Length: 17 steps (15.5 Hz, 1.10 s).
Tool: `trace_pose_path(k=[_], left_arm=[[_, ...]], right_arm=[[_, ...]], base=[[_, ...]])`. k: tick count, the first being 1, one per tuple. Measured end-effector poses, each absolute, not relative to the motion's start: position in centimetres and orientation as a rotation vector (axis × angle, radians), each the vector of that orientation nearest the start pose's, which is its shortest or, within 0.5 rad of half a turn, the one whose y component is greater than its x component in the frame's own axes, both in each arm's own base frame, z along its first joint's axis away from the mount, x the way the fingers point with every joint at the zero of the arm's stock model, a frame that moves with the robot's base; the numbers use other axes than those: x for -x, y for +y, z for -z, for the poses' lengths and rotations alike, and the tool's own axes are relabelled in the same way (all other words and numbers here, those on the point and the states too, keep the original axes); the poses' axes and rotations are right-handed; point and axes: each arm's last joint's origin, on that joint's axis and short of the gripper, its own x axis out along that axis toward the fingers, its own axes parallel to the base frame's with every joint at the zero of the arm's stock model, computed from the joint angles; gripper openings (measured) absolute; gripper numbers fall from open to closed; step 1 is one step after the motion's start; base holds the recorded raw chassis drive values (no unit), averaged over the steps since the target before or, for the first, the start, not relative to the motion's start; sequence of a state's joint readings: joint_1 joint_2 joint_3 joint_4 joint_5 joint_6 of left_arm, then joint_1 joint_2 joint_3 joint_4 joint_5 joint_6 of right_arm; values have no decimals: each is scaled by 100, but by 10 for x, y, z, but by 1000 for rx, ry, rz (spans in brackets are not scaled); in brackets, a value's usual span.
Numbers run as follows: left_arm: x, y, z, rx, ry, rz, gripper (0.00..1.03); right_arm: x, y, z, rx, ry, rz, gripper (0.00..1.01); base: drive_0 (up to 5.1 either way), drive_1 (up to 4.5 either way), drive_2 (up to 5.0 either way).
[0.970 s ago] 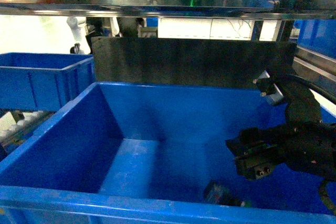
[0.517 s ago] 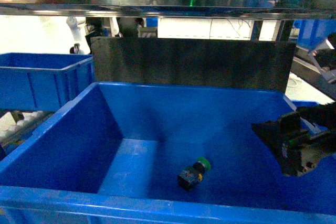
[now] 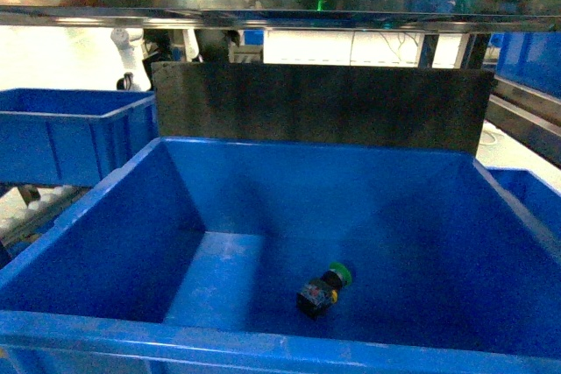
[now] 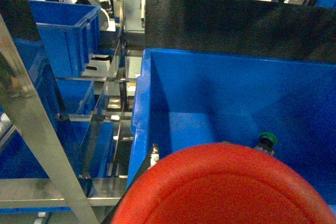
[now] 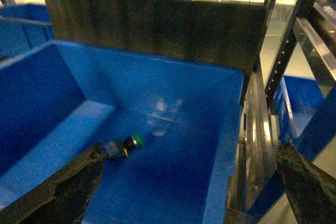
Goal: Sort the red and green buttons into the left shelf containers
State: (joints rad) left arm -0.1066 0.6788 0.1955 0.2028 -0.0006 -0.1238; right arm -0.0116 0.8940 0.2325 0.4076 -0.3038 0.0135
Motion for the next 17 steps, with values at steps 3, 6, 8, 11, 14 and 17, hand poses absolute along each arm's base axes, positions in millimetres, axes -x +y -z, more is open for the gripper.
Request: trace_pose_path(k=[3,6,8,11,14,17], left_arm=[[-151,-16,-182,108,286,88,25],[-151,-16,-182,108,286,88,25],[-151,-16,-182,108,286,88,25],[-151,-16,-182,108,286,88,25],[-158,-25,-180,110,274,116,25],[-168,-44,-169,122,334,166,25]], right_arm=[[-144,-5,-201,-120,202,-268,98],[-117,-15,-207,-157,158,-241,98],[-114,-21,-207,-170,166,-193,98],[-114,-20,-207,-172,169,-205,98],[-114,-21,-207,-172,168,-204,98],[-114,-21,-207,-172,168,-204,98]], base=[[0,0,0],[0,0,0],[0,0,0],[0,0,0],[0,0,0],[0,0,0]])
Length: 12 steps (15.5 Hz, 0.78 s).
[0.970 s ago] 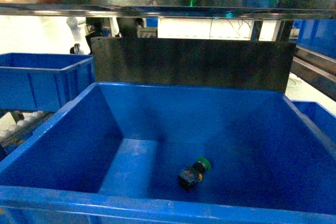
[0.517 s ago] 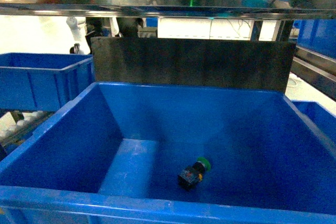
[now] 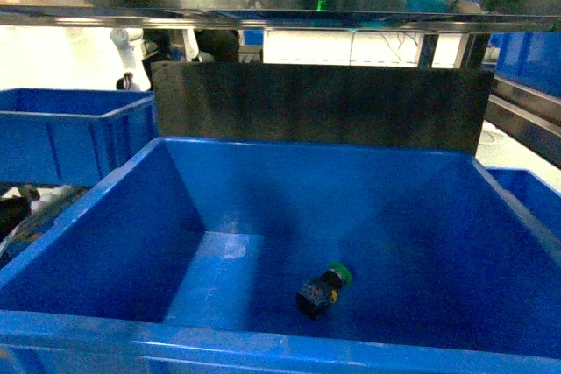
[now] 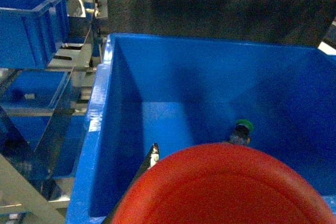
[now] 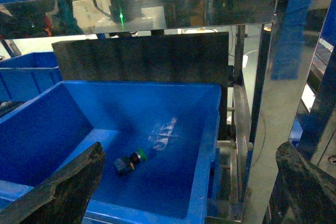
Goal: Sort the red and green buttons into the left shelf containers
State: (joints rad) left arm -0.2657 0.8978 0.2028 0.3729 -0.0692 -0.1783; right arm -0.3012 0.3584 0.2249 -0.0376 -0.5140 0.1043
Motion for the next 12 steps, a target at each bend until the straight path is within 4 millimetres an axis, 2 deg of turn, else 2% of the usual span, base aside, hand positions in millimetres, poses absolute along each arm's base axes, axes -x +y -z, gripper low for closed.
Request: trace_pose_path(k=[6,7,12], left_arm=[[-179,-73,-155,131,343,166,25],[-190,-84,-156,146,334,156,25],[-214,-111,-157,139,355,138,25]], right_arm=[[-114,-21,-207,-172,168,-204,98],[-114,-21,-207,-172,168,-204,98],[-114,-21,-207,-172,168,-204,98]], base=[[0,0,0],[0,0,0],[0,0,0]])
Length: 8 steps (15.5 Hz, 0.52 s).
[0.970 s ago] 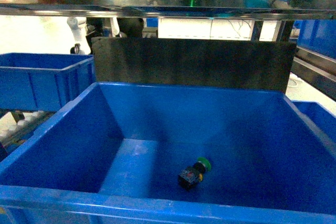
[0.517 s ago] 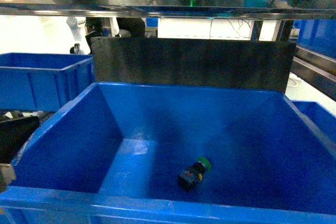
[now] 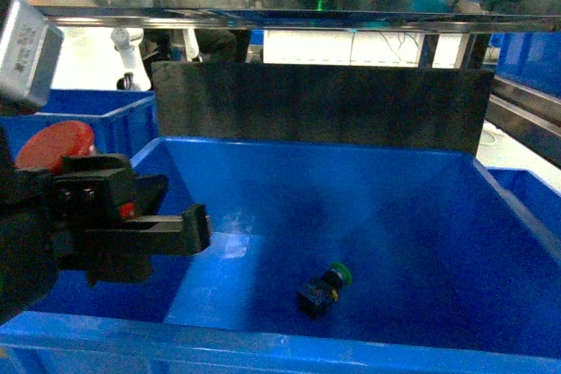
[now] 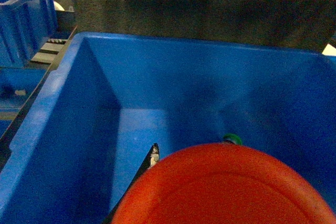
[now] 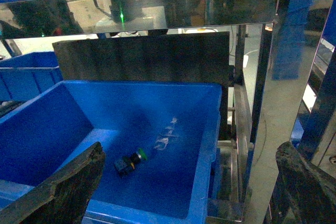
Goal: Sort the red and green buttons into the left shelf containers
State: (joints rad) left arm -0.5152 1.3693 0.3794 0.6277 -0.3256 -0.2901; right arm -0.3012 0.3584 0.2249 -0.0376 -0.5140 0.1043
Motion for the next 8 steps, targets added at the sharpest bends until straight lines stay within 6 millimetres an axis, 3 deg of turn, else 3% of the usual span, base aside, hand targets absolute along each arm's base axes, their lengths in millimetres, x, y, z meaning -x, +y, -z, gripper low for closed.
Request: trace_pose_path(k=[3,5,8], left_arm=[[-242,-135,-161,147,346,134,25],[-261,-151,-150,139,386,138,25],[-274,-158,-136,139,412,127,25]], right_arm=[[-114,-21,-207,-172,168,-204,98],[-114,-21,-207,-172,168,-204,98],[-114,-21,-207,-172,168,-204,98]], base=[[0,0,0],[0,0,0],[0,0,0]])
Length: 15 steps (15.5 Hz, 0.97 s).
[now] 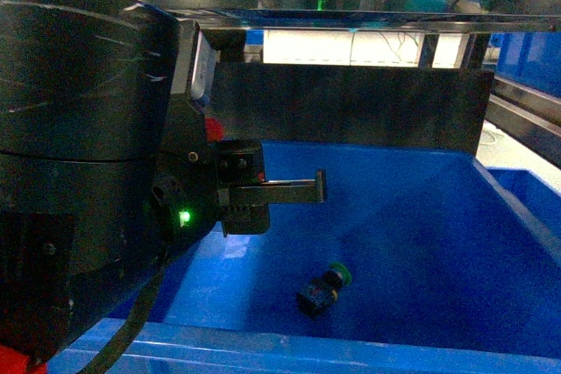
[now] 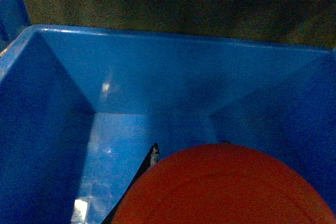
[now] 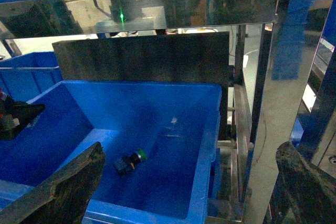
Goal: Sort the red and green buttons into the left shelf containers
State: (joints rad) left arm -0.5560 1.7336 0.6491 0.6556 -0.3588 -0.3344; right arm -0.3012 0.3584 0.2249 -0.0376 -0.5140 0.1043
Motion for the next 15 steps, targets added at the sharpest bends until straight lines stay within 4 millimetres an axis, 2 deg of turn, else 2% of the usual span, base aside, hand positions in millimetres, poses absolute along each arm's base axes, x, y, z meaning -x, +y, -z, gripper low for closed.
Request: trace_pose_path(k=[6,10,14,15], left_arm=[[-309,-161,-97,150,541,116,25],[-331,-172,-88,166,627,179,25],[-340,-174,-79,177,714,229,25],[-341,-175,-77,176,720,237,37]], right_arm=[[-114,-21,-207,-172,168,-204,98],[-114,-21,-207,-172,168,-204,98],[-114,-21,-207,-172,168,-204,98],[-114,-21,-207,-172,168,-204,98]], base=[[0,0,0],[0,0,0],[0,0,0],[0,0,0]])
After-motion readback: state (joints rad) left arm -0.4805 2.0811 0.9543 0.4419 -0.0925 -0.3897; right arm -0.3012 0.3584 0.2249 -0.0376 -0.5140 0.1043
